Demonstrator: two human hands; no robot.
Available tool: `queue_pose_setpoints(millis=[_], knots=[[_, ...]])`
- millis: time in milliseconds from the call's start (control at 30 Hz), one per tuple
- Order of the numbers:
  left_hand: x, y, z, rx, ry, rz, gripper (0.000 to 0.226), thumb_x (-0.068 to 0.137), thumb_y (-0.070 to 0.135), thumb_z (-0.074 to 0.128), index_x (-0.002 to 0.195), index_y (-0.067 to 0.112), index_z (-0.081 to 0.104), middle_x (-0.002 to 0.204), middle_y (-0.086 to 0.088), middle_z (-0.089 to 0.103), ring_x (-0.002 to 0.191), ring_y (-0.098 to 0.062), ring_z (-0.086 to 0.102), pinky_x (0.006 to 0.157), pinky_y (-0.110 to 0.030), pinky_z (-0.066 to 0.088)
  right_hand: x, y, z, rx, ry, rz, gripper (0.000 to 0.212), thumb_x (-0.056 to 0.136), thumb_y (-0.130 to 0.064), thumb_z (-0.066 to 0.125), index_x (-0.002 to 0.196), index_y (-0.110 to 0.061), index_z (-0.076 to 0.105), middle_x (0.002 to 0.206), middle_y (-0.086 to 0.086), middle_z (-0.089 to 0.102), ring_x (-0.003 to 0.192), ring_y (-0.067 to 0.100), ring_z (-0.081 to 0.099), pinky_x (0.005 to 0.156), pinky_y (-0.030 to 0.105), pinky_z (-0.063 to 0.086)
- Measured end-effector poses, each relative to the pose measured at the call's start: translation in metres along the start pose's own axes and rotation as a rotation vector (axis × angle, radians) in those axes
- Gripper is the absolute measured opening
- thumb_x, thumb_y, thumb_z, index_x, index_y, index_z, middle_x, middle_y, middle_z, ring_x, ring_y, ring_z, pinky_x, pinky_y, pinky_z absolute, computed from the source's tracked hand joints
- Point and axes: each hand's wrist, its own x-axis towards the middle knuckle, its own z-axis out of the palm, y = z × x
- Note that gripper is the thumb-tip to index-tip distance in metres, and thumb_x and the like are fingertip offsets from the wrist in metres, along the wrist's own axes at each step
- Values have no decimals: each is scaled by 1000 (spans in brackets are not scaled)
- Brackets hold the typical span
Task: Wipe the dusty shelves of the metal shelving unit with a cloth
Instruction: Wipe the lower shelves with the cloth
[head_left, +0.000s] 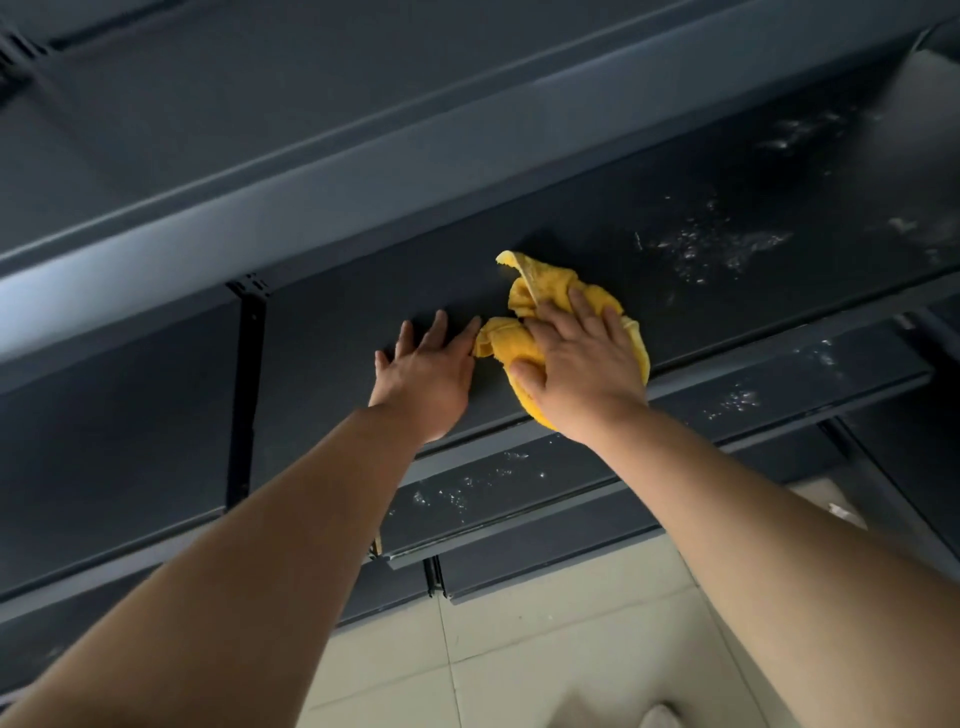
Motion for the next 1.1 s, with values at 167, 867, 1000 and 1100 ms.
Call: queue_pose_setpoints(millis=[167,867,1000,1100], knots=[[-7,3,5,-2,-15,22,54,102,49,17,151,44,-3,163,6,-5,149,-32,-6,114,-65,7,-6,-8,1,13,-4,-3,64,96,-59,22,151,-28,20,162,-8,6,149,20,-7,120,43,-3],[-1,26,8,-51,38,-97,56,101,50,23,153,37,8,163,-1,1,149,-31,-2,114,-64,10,5,67,-12,27,-37,49,58,98,-55,22,151,-35,15,161,-12,4,149,16,-9,121,41,-2],[5,79,7,13,58,-19,67,95,64,14,154,36,0,163,2,-4,149,-29,-7,112,-67,4,5,79,-15,20,-41,15,59,98,-55,21,152,-34,13,161,-12,2,149,16,-10,121,41,-3],[12,112,5,22,28,24,72,91,71,8,153,37,-5,163,3,-10,148,-30,-12,112,-68,0,6,99,-16,16,-30,15,59,98,-55,20,152,-33,13,161,-11,2,149,16,-11,121,41,-3]])
